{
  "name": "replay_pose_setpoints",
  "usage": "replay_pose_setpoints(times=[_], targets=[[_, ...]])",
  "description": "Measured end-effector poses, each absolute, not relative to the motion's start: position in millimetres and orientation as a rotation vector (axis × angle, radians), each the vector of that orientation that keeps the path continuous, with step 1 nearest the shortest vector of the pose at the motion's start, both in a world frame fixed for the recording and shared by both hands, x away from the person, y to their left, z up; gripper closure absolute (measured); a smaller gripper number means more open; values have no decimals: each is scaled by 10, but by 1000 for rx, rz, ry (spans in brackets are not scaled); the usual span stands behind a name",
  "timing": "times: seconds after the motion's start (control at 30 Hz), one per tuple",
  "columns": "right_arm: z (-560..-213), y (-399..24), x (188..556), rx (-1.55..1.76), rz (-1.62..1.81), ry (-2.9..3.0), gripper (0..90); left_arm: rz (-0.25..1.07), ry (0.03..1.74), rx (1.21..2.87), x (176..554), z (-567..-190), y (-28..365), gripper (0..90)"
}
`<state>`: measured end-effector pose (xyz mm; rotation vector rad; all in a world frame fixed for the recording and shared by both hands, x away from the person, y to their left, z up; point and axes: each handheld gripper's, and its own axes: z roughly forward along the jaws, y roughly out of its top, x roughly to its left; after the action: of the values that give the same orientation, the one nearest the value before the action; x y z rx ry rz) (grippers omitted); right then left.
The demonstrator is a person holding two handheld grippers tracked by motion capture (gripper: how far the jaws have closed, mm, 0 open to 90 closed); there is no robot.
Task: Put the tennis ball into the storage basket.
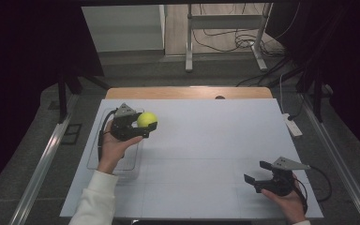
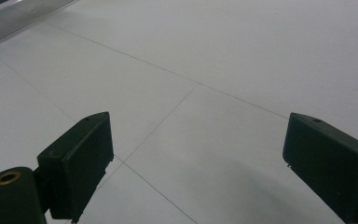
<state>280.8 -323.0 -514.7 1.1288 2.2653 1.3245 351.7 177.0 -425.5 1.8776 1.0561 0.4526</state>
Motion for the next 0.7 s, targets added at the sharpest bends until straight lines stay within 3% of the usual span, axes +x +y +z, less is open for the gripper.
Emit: replay_pose_setpoints(times=[0.7], targets=[[-5140, -3231, 2788, 1124, 1333, 2262, 86, 475, 1136, 1847, 3561, -4256, 1955, 269]])
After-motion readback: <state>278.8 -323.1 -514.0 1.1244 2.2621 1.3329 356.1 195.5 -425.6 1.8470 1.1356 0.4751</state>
